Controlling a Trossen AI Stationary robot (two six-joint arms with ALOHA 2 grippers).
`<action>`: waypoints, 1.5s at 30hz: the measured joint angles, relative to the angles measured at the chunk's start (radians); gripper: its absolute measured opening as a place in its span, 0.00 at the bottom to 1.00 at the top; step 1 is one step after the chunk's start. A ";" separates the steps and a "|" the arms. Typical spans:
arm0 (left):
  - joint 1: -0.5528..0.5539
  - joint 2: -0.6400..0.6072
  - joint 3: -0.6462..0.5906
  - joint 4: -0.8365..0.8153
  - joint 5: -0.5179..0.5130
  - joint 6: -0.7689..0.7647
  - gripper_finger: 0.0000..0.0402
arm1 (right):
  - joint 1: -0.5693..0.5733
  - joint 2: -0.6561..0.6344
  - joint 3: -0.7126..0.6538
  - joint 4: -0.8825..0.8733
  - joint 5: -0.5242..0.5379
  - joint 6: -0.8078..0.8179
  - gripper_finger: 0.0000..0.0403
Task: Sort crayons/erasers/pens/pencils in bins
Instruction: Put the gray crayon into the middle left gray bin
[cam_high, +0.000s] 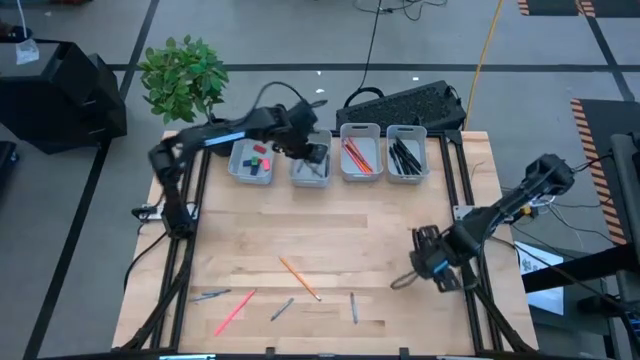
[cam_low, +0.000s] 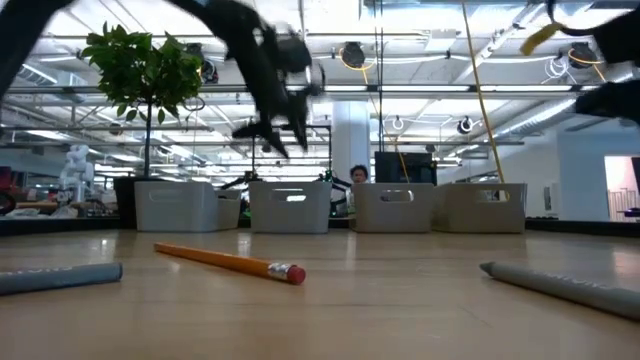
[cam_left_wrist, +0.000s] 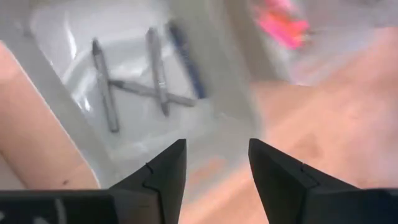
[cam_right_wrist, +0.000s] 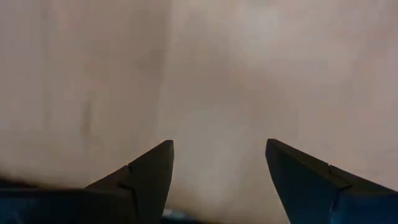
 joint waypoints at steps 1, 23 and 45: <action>-0.014 -0.039 0.000 -0.004 -0.016 0.002 0.43 | 0.022 0.014 0.001 -0.013 -0.023 0.023 0.62; -0.516 -0.408 0.000 -0.056 -0.367 0.051 0.39 | 0.107 0.270 -0.124 -0.032 -0.438 0.369 0.84; -0.530 -0.401 0.000 -0.031 -0.369 0.053 0.39 | 0.047 0.252 -0.096 0.135 -0.427 0.368 0.84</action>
